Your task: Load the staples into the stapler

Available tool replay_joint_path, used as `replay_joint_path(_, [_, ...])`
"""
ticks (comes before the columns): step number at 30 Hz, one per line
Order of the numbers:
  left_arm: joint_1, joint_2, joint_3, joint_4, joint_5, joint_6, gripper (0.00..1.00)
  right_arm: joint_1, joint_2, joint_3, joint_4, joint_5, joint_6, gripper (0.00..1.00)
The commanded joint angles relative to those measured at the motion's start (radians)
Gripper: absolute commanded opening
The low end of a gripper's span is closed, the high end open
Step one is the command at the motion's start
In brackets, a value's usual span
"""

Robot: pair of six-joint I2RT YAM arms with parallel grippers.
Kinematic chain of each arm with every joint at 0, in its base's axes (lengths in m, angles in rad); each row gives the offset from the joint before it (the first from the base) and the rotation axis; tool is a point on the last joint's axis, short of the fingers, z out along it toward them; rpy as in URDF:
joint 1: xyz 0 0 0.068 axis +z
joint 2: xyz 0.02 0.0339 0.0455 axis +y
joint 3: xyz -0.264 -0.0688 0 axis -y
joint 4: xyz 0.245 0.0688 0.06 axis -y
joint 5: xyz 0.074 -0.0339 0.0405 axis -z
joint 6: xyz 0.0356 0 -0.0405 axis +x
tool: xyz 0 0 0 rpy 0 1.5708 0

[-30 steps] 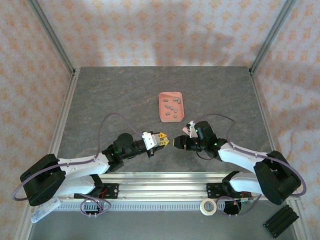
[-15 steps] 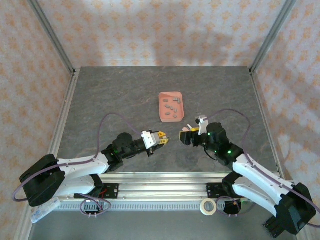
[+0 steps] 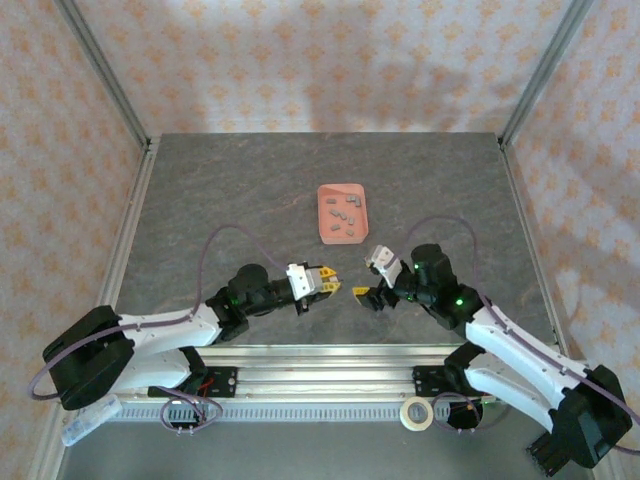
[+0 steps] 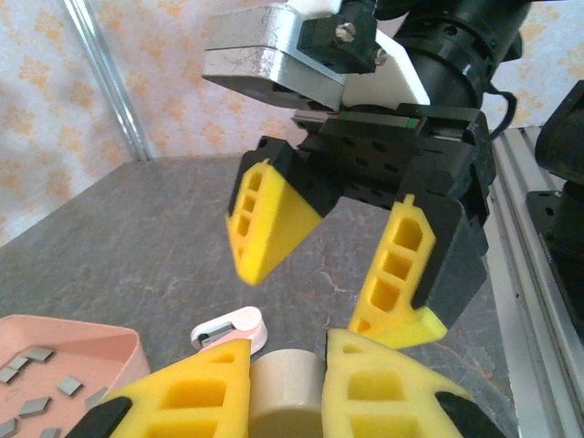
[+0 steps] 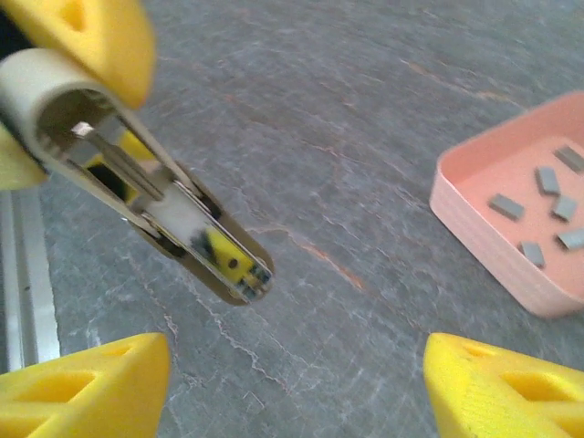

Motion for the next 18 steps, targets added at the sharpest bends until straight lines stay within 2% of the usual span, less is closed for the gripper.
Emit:
replay_joint_path(1, [0.009, 0.019, 0.035, 0.062, 0.066, 0.007, 0.10, 0.004, 0.043, 0.040, 0.040, -0.130, -0.174, 0.74])
replay_joint_path(7, [0.012, 0.056, 0.045, 0.123, 0.111, -0.020, 0.11, 0.003, 0.169, 0.083, 0.102, -0.330, -0.215, 0.73])
replay_joint_path(13, [0.015, 0.097, 0.047, 0.216, 0.150, -0.055, 0.12, 0.005, 0.247, 0.120, 0.110, -0.413, -0.235, 0.71])
replay_joint_path(18, [0.017, 0.118, 0.056, 0.247, 0.170, -0.071, 0.12, 0.005, 0.267, 0.118, 0.117, -0.423, -0.243, 0.66])
